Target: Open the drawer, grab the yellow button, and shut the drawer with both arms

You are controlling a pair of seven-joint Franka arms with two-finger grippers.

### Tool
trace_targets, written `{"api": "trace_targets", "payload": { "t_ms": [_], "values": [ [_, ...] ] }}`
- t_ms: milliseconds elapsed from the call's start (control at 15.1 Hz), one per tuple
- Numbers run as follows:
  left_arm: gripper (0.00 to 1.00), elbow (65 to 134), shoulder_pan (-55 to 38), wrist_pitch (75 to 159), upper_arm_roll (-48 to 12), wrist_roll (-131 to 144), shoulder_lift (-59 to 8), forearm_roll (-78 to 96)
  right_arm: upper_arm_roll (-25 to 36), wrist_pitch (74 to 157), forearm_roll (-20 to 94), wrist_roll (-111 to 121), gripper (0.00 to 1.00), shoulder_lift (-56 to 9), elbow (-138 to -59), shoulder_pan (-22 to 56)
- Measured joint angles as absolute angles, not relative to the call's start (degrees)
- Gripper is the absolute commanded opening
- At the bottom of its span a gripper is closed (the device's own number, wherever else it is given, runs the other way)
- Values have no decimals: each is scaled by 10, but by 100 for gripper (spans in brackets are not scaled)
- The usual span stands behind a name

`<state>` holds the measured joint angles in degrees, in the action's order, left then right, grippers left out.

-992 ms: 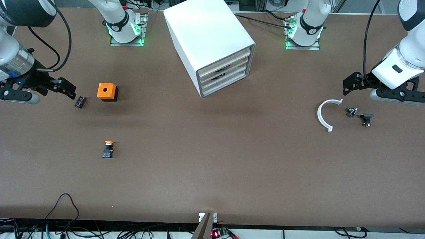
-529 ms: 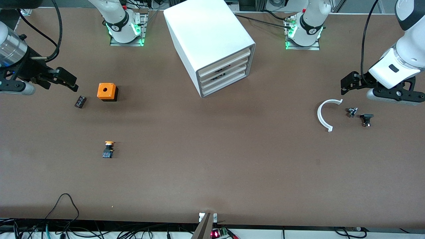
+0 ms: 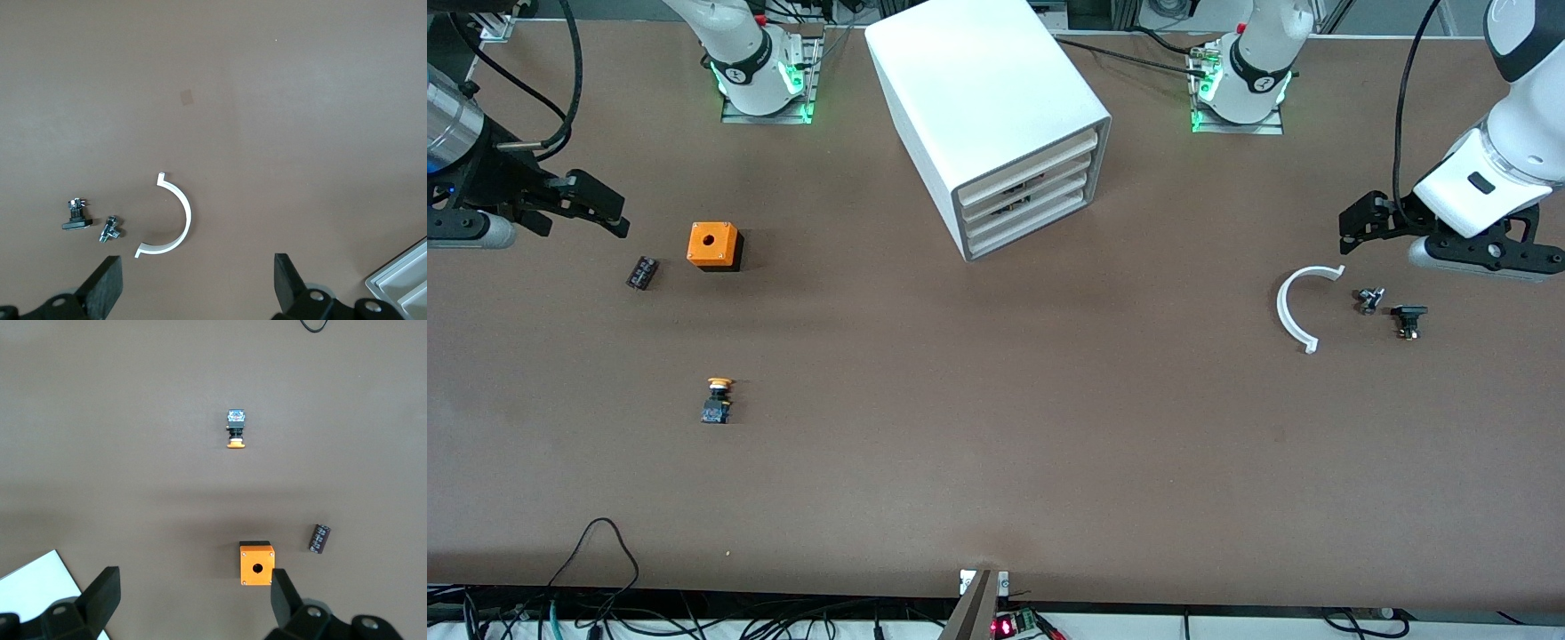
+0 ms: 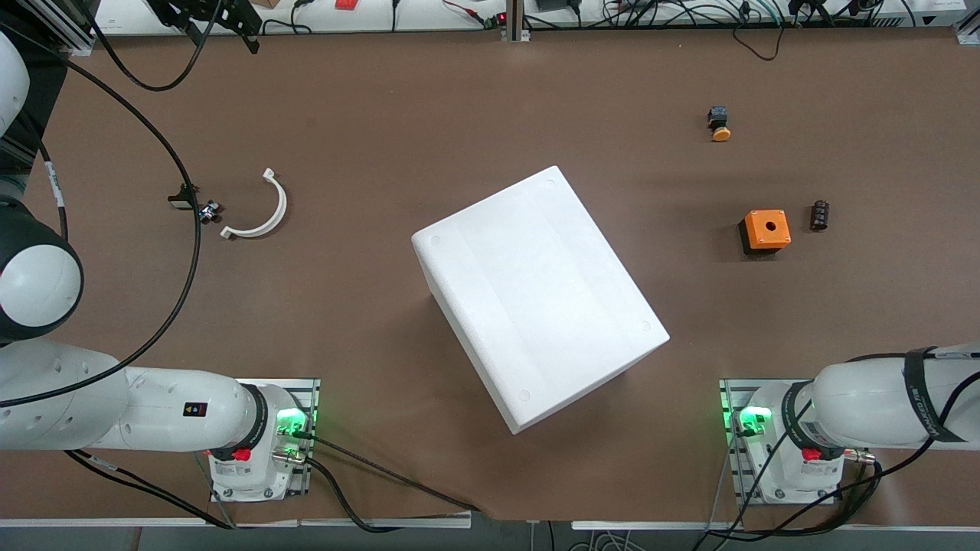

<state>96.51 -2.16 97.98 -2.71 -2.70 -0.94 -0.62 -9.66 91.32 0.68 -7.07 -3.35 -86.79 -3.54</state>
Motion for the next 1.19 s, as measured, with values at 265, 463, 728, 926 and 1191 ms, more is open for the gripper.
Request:
{"api": "trace_targets", "payload": {
  "t_ms": [265,463,728,926,1191],
  "values": [
    [100,965,-22,979,-27,-27,-9,-6,-97,913,6,-65,100,-33,-865,-35],
    [100,965,-22,979,-27,-27,-9,-6,-98,914,5,-65,100,-34,-862,-35],
    [100,965,-22,979,-27,-27,-9,-6,-100,914,-9,-64,100,-34,-853,-35],
    [100,965,-22,979,-27,-27,-9,-6,-103,913,-38,-63,100,-35,-853,-22],
    [100,965,-22,979,-27,-27,-9,-6,-104,913,-43,-63,100,-36,-853,-15]
  ]
}}
